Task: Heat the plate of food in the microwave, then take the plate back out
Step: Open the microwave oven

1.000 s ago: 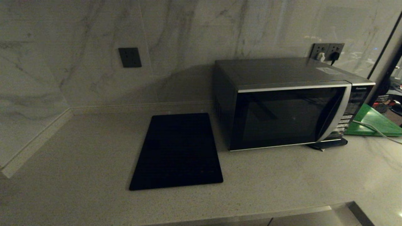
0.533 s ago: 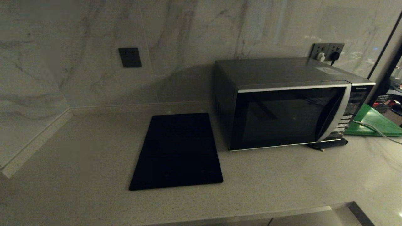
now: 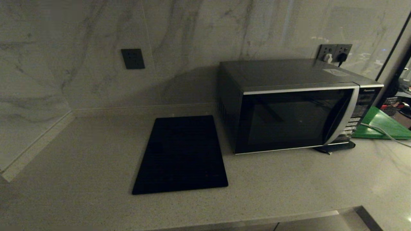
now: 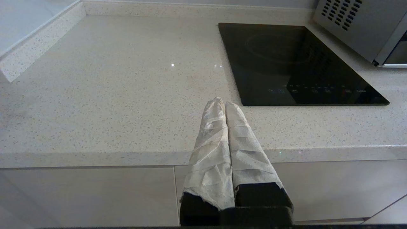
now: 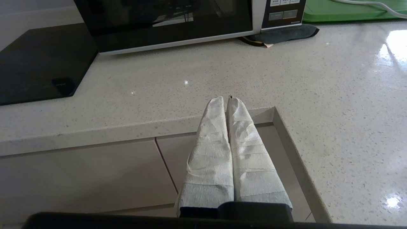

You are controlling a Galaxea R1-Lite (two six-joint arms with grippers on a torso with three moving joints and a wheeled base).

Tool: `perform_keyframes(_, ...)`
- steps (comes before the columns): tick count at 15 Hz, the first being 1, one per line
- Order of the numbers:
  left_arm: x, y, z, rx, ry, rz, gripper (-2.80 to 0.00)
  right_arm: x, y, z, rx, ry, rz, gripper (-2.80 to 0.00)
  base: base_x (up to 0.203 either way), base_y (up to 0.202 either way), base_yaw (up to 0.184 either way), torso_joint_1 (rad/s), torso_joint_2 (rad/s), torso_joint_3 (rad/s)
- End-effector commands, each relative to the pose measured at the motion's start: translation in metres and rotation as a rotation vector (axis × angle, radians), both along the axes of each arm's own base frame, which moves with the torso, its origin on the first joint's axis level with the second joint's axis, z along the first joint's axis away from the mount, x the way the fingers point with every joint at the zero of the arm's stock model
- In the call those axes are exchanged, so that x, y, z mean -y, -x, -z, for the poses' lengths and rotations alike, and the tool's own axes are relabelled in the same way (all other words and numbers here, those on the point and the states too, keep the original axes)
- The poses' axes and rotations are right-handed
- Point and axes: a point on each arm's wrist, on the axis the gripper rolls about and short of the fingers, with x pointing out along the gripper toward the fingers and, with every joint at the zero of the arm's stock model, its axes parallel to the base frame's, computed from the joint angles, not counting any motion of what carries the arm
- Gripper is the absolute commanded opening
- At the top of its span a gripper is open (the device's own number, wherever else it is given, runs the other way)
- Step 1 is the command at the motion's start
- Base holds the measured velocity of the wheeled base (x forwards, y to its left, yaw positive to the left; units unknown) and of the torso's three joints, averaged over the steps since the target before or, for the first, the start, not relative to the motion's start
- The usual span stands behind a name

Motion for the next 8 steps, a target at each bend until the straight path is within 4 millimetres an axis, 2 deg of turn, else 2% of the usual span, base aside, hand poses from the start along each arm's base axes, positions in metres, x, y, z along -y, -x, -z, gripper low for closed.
perform_keyframes(1, 0.0, -0.0001, -0.0001, -0.001, 0.001, -0.001, -2.8, 0.0, -0.0002, 0.0003, -0.002, -0.001, 0.0, -2.8, 0.0, 0.0, 0.0, 0.0, 0.0, 0.0)
perform_keyframes(8, 0.0, -0.0001, -0.0001, -0.001, 0.001, -0.001, -2.8, 0.0, -0.0002, 0.0003, -0.002, -0.001, 0.0, -2.8, 0.0, 0.0, 0.0, 0.0, 0.0, 0.0)
